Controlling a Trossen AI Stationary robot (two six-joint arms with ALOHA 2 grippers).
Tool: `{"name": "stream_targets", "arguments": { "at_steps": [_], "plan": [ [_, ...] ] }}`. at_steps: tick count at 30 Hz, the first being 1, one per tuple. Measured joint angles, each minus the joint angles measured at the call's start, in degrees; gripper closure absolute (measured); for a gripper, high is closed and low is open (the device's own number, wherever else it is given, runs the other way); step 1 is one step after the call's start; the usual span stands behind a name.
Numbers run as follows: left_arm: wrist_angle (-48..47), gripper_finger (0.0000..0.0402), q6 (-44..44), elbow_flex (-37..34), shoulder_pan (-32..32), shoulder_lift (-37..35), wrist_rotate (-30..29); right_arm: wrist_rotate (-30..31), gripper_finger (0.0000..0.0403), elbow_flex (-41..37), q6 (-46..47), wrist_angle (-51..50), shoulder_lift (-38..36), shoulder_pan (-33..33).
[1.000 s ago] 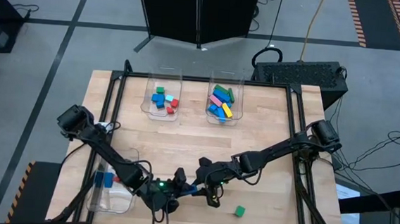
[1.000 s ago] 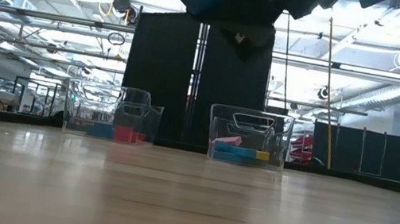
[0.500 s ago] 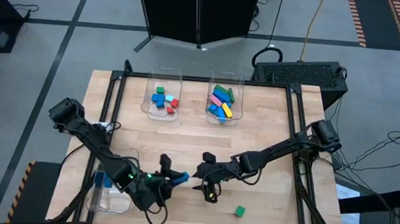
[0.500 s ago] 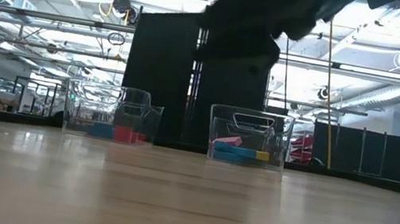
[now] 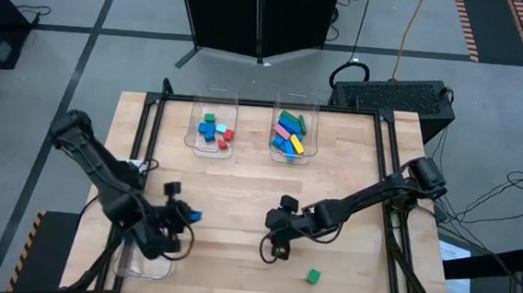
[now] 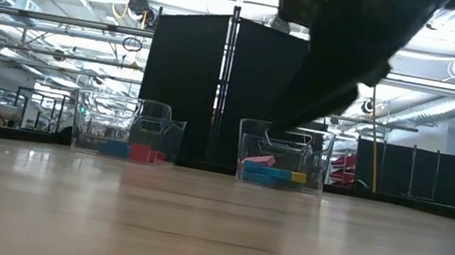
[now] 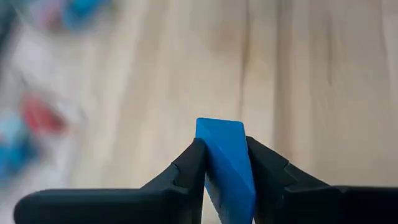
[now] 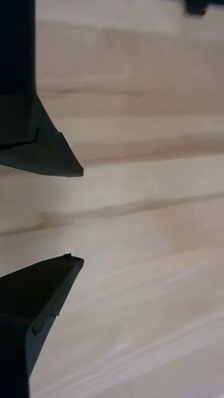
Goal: Sort blocks by size
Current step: Put the blue triangular block into the bottom transparent bin
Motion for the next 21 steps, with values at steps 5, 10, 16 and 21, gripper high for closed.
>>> {"name": "stream_targets", "arguments": {
  "at_steps": [5,10,16,21],
  "plan": [
    [-10.1,0.0313,-17.45,0.0,-2.79,-1.61,12.03,2.19,0.0188,-0.02,3.35,-9.07,-3.06,1.2],
    [-12.33,0.0313,-25.8,-0.02,-6.11,-1.13,20.47,3.54,0.0188,0.0,5.86,-18.23,-7.93,3.9],
    [-12.29,0.0313,-26.72,-0.49,-9.72,-0.93,21.27,3.21,0.0188,-0.04,10.46,-35.05,-10.05,8.17],
    [-12.26,0.0313,-28.27,-3.1,-10.72,-0.89,21.44,2.58,0.0188,-0.04,13.86,-37.06,-9.83,11.27]
  ]
}}
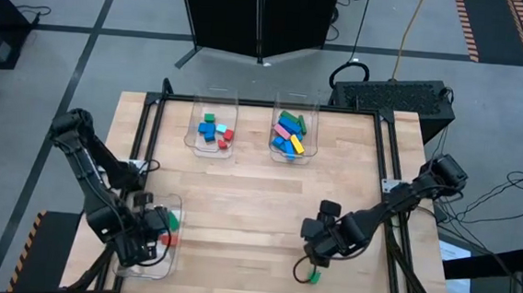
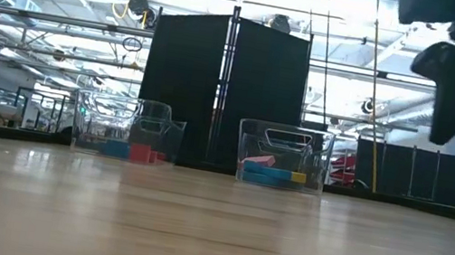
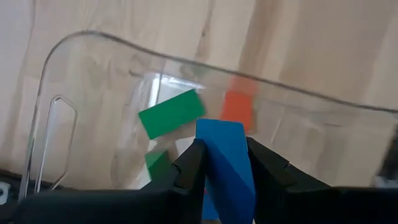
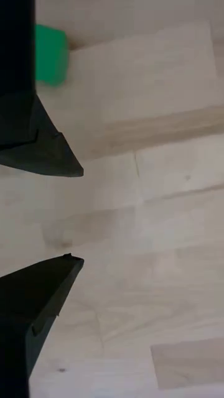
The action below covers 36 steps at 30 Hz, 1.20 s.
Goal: Sort blocks by size
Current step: Put the blue triangular block into the bottom transparent bin, then put the green half cylinder block into the top left transparent bin
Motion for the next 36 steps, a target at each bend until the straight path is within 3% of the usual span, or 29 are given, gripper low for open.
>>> {"name": "stream_targets", "arguments": {
  "at_steps": [7,19,26,31,36],
  "plan": [
    [0.67,0.0309,-0.07,-4.2,0.0,0.02,0.41,-0.04,0.0188,0.0,1.78,-0.54,0.01,2.56],
    [7.42,0.0235,-7.52,-13.39,0.66,0.02,3.65,-0.06,0.0188,0.0,2.86,0.0,0.01,2.7],
    [7.67,0.0212,-7.09,-14.32,0.68,0.02,3.56,-0.08,0.0188,-0.1,0.24,3.63,0.31,3.17],
    [7.72,0.0212,-5.51,-14.19,1.13,0.02,2.73,-5.24,0.0184,-1.62,-4.56,11.51,1.12,4.14],
    [7.52,0.0212,-5.46,-14.01,2.88,0.0,1.85,-8.96,0.0174,-1.9,-6.19,11.59,2.82,5.96]
  ]
}}
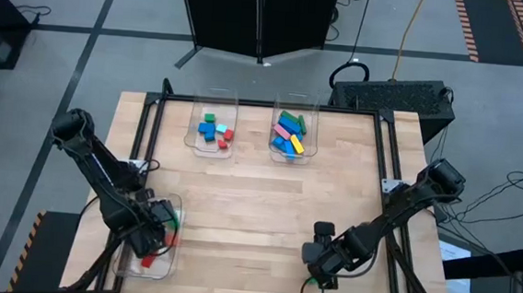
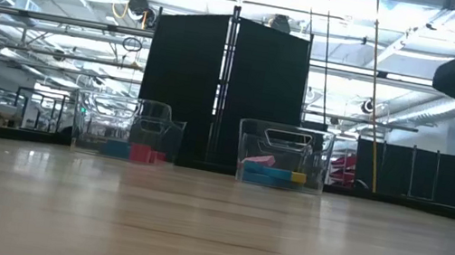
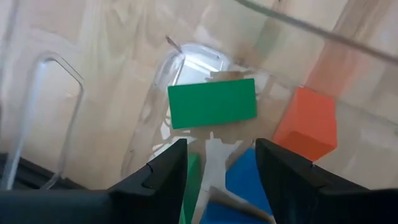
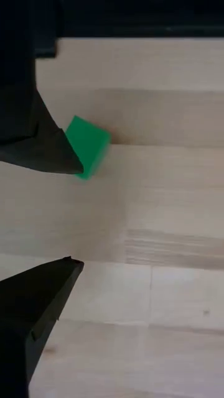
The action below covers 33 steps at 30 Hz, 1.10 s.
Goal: Sort blocks by size
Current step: Put the green half cylinder block into the top left transparent bin
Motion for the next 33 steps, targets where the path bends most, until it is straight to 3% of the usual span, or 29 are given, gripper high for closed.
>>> {"name": "stream_targets", "arguments": {
  "at_steps": [15,21,33],
  "plan": [
    [-12.74,0.0213,-1.93,8.02,1.69,-0.04,0.45,0.17,0.0167,0.02,-14.06,-0.53,4.65,4.77],
    [-14.34,0.0213,-2.05,11.93,2.15,-0.02,-3.95,0.17,0.0167,0.02,-18.85,-0.03,6.03,5.05],
    [-12.16,0.0213,2.02,17.17,3.83,-0.02,-19.38,-0.21,0.0167,0.02,-23.88,8.23,8.34,5.31]
  ]
}}
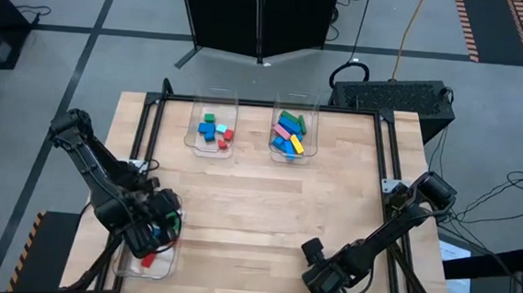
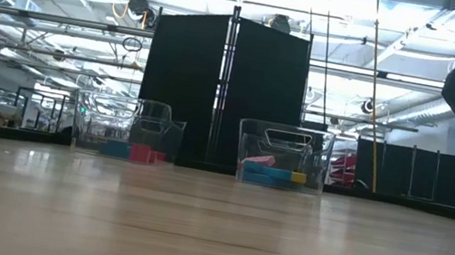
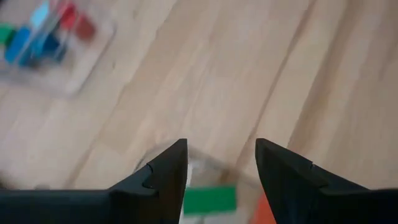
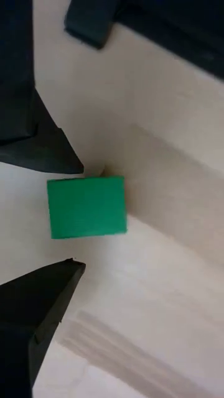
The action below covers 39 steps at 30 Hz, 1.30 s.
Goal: Sort blocks by size
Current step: Put the green half cylinder block into the top left transparent bin
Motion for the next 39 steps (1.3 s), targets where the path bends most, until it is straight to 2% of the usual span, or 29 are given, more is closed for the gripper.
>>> {"name": "stream_targets", "arguments": {
  "at_steps": [7,14,22,26,39],
  "plan": [
    [12.55,0.0213,14.56,0.0,0.0,0.0,-9.78,0.0,0.0167,0.0,-1.01,1.23,0.0,0.0],
    [25.13,0.0213,30.15,0.0,0.0,0.0,-14.84,0.0,0.0167,0.0,-0.95,1.32,0.0,0.0],
    [31.51,0.0213,34.01,-0.02,0.0,0.58,-17.86,0.44,0.0167,0.0,7.29,1.87,-0.02,0.02],
    [35.43,0.0213,38.5,-0.04,0.19,2.27,-19.19,0.78,0.0172,0.0,7.84,1.91,-0.02,0.02],
    [44.67,0.0213,54.86,-0.07,3.94,7.94,-18.5,0.95,0.0273,0.0,7.84,1.96,0.04,-0.28]
  ]
}}
